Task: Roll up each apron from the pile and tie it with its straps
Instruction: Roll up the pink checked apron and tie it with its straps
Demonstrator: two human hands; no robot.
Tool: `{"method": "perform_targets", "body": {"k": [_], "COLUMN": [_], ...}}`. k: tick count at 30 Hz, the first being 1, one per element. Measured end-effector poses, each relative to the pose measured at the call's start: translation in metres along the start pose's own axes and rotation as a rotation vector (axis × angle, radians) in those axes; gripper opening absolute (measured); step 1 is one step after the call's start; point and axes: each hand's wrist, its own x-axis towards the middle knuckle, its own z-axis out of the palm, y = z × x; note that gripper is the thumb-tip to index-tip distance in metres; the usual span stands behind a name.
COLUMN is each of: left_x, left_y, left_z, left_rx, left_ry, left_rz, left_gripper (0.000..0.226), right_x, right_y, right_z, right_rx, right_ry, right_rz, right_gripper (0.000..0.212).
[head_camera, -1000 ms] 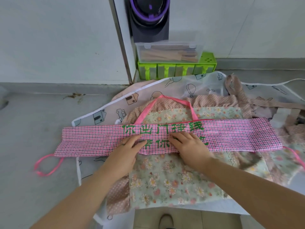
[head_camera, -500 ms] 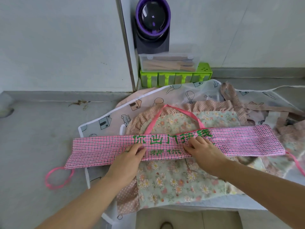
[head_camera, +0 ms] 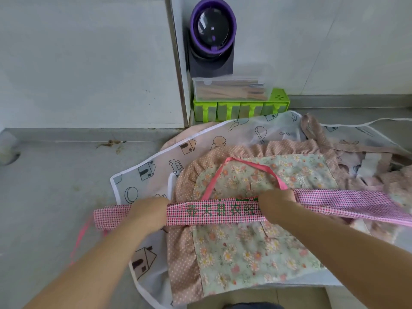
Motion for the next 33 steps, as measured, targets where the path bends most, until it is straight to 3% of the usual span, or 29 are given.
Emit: {"method": "perform_targets", "body": {"k": [4,11,13,16,21,23,25,26,27,29,31,33], "left_x": [-0.006,-0.009,-0.008,-0.011,-0.010,-0.010,-0.009,-0.008,-0.007,-0.010,-0.016,-0.016], "left_y": [-0.015,-0.029,-0.033,-0.042,-0.061,-0.061,-0.053,-0.045,-0.034,-0.001,0.042,0.078], "left_z": [0.016,0.027,0.034,0.047,0.058,0.058,0.051,0.045,0.038,0.019,0.006,0.010], "left_rx": [-0.003,-0.238,-0.232,-0.219,-0.021,0.035,0.026,0.004,-0.016,-0.117,-0.207,-0.286], "left_ry": [0.170,0.342,0.390,0.496,0.576,0.577,0.591,0.624,0.638,0.681,0.620,0.533], "left_rz": [-0.079,-0.110,-0.072,-0.037,-0.057,-0.082,-0.121,-0.145,-0.155,-0.028,0.190,0.418], "left_gripper": [0.026,0.015,0.022,0.030,0.049,0.042,0.013,0.009,0.025,0.036,0.031,0.026], "right_x": [0.002,0.006,0.007,0.006,0.000,-0.002,-0.005,-0.008,-0.010,-0.016,-0.019,-0.019], "right_y": [-0.003,0.007,0.011,0.014,0.028,0.028,0.026,0.024,0.021,0.011,-0.004,-0.022], "right_z": [0.010,0.006,0.007,0.004,0.007,0.011,0.012,0.010,0.008,0.004,0.000,0.000], "right_rx": [-0.026,0.179,0.293,0.265,0.302,0.309,0.316,0.323,0.335,0.359,0.400,0.423], "right_ry": [0.062,0.068,0.101,0.068,0.085,0.111,0.134,0.131,0.133,0.117,0.102,0.122], "right_rz": [0.047,0.000,0.021,0.024,-0.067,-0.094,-0.107,-0.110,-0.128,-0.180,-0.230,-0.284], "right_gripper": [0.020,0.019,0.023,0.032,0.032,0.030,0.027,0.026,0.026,0.027,0.015,0.022]}}
